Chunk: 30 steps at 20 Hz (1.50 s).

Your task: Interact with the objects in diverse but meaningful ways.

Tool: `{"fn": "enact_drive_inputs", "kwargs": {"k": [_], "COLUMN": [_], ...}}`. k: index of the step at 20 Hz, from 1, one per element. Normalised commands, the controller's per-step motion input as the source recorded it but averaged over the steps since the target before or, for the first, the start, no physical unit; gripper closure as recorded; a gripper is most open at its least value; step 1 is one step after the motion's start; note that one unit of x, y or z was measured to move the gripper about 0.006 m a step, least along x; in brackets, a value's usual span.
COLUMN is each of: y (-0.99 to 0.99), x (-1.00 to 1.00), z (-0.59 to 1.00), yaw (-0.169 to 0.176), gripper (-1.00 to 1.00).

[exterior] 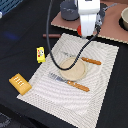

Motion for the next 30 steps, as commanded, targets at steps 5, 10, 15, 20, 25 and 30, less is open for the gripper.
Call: {"fn": "enact_drive_inputs", "kwargs": {"k": [5,10,15,20,25,30], "y": [-0.71,-0.51,-0.4,-0.28,-0.07,0.25], "x": [0.61,0.76,0.73,0.57,0.48,0.19], "z": [0.26,0.17,0.01,-0.04,-0.02,0.0], "yaw": [-0.01,-0.036,-0.019,-0.002,0.0,0.001], "gripper": [1.0,1.0,1.0,1.0,1.0,1.0]}}
